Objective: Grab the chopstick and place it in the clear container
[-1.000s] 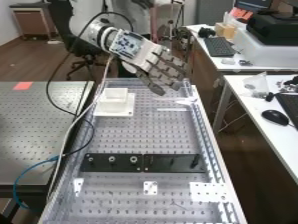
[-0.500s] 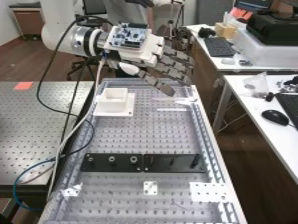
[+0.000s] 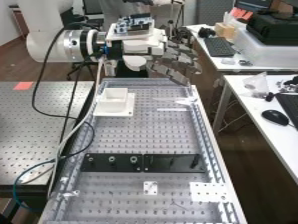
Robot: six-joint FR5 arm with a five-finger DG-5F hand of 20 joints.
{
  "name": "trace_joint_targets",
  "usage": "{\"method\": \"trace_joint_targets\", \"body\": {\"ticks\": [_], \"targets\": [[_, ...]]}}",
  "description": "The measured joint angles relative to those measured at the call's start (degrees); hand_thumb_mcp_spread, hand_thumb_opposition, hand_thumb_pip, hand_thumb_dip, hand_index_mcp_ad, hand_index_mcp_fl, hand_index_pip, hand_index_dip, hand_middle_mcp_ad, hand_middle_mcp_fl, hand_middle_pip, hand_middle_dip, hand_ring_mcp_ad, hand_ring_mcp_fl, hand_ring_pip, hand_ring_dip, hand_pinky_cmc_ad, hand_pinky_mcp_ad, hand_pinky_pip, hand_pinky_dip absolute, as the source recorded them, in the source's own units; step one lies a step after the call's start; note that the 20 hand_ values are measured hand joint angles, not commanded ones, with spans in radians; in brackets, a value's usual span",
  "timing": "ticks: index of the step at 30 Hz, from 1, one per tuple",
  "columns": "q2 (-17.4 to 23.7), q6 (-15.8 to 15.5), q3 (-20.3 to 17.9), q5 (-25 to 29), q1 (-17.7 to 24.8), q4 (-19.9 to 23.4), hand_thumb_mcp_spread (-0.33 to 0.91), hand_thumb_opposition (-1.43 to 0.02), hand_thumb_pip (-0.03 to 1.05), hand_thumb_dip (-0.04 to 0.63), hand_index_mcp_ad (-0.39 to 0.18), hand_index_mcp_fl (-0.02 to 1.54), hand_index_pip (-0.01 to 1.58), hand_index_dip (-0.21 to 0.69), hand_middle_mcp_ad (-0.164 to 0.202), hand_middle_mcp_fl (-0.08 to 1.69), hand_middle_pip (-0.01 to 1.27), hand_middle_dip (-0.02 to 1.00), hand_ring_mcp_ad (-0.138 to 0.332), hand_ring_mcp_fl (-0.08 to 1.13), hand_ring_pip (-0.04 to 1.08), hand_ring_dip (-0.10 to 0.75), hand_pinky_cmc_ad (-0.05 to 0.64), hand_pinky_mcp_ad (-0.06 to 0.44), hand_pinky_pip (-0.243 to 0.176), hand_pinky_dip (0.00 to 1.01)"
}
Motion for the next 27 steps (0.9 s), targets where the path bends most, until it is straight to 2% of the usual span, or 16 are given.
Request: {"method": "trace_joint_targets", "body": {"ticks": [2, 4, 14, 19, 27], "targets": [[0.1, -2.7, 0.3, -2.8, -1.2, -0.2, 0.30, -0.76, 0.53, 0.147, -0.106, 0.41, 0.04, 0.173, 0.059, 0.36, 0.11, 0.41, 0.101, 0.11, 0.09, 0.302, 0.382, 0.314, -0.026, 0.49], [0.1, -3.9, 0.7, -5.1, -2.2, -0.7, 0.28, -0.76, 0.54, 0.143, -0.110, 0.41, 0.04, 0.164, 0.059, 0.36, 0.11, 0.41, 0.101, 0.11, 0.09, 0.302, 0.382, 0.314, -0.026, 0.47], [0.9, -5.9, 4.5, -13.3, -8.0, -6.3, 0.29, -0.76, 0.54, 0.141, -0.119, 0.38, 0.05, 0.154, 0.058, 0.36, 0.11, 0.41, 0.105, 0.11, 0.10, 0.291, 0.382, 0.312, -0.026, 0.47], [1.1, -6.5, 5.0, -14.5, -9.2, -7.3, 0.27, -0.76, 0.54, 0.141, -0.119, 0.36, 0.05, 0.150, 0.058, 0.36, 0.11, 0.41, 0.103, 0.11, 0.09, 0.290, 0.382, 0.312, -0.026, 0.47], [1.7, -5.9, 2.2, -14.8, -9.3, -5.5, 0.27, -0.76, 0.54, 0.140, -0.122, 0.36, 0.05, 0.133, 0.054, 0.36, 0.11, 0.41, 0.103, 0.11, 0.10, 0.290, 0.382, 0.316, -0.026, 0.45]]}}
